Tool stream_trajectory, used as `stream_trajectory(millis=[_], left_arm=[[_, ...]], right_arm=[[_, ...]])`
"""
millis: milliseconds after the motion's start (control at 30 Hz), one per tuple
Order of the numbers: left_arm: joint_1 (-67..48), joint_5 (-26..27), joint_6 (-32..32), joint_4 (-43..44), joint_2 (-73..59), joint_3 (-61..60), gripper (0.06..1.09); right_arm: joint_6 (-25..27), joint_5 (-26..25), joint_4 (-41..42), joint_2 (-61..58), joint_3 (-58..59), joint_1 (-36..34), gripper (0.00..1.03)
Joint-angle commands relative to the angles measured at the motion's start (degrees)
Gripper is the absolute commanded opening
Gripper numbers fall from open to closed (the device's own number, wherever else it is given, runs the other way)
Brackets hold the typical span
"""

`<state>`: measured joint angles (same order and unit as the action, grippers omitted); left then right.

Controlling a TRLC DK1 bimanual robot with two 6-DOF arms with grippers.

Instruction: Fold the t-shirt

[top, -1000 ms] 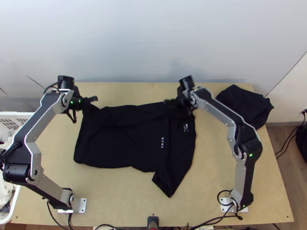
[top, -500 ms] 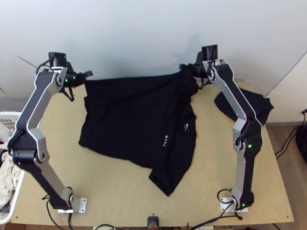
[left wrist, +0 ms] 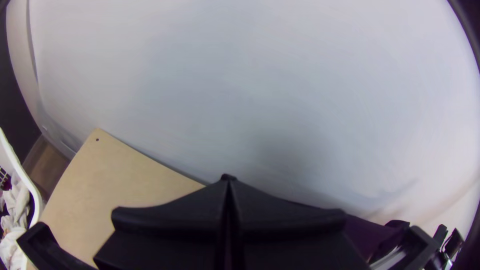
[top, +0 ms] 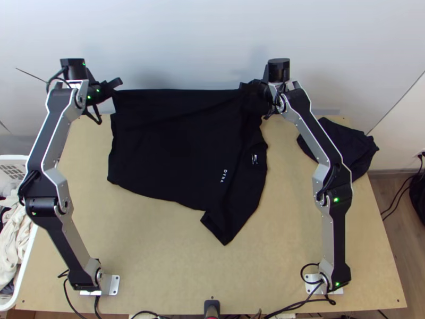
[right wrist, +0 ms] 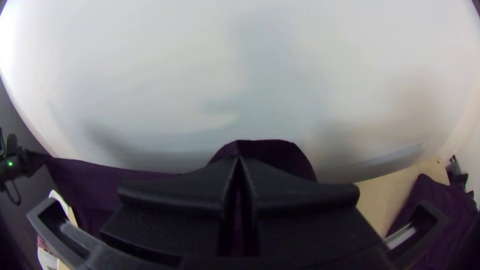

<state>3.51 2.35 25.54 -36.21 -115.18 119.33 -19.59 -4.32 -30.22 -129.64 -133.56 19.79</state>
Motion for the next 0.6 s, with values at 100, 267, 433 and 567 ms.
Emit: stream_trajectory(millis=[100,267,433,567], left_arm=[[0.2,5.6,-0.4,-13.7,7.8,-0.1,0.1],[0.3,8.7,-0.1,-14.2,19.3,-6.6,0.1],[2.3,12.2,-0.1,-16.8,29.8,-6.7,0.1],[5.4,18.2,-0.1,-17.7,38.6,-5.9,0.1]], right_arm=[[0.2,-1.0,-4.7,7.4,1.4,1.5,0.03],[0.1,0.7,-6.8,16.1,5.7,1.2,0.03],[-0.3,2.8,-10.8,24.1,5.7,1.0,0.03],[0.0,3.2,-13.6,30.9,5.8,1.4,0.03]])
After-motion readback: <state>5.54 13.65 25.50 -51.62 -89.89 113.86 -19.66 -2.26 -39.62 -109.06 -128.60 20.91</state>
